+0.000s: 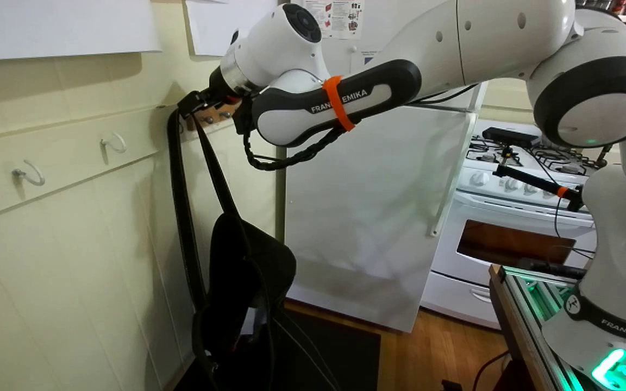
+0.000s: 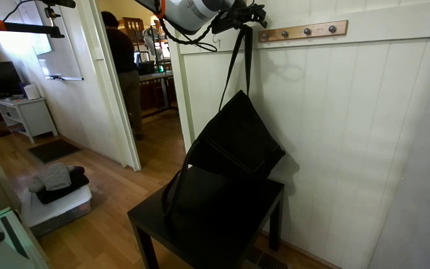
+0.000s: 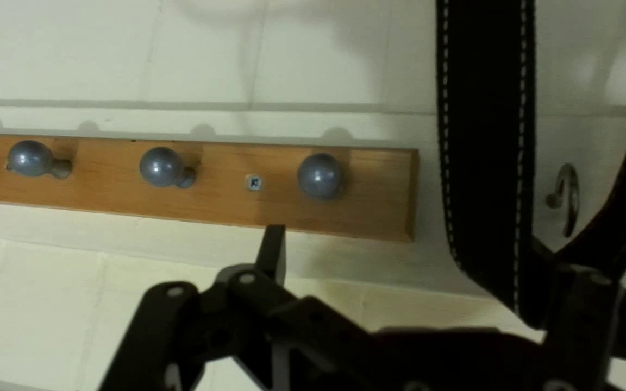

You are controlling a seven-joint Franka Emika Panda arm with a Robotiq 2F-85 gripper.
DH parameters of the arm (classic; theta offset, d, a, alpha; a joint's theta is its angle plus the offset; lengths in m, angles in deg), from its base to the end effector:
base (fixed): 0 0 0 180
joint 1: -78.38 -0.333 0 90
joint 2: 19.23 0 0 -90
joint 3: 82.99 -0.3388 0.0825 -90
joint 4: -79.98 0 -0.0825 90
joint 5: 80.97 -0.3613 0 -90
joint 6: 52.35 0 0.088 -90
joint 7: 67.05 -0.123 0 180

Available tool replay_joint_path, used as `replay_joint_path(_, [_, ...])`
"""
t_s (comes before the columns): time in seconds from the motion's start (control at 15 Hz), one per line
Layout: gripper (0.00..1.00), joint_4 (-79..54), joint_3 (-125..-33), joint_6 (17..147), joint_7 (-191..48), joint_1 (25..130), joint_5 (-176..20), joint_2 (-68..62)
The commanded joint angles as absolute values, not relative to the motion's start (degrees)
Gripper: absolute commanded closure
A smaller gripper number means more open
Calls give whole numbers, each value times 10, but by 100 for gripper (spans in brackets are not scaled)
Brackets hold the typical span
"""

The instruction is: Put the bag on the hook

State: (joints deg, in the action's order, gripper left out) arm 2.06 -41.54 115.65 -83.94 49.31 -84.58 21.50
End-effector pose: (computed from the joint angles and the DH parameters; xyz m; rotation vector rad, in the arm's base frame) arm 0.7752 0.0176 0.5117 2.5094 -0.2334 1.4233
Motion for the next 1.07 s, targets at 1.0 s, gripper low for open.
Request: replay_joint_path(1.0, [0, 182, -578, 901, -908, 619, -677, 239])
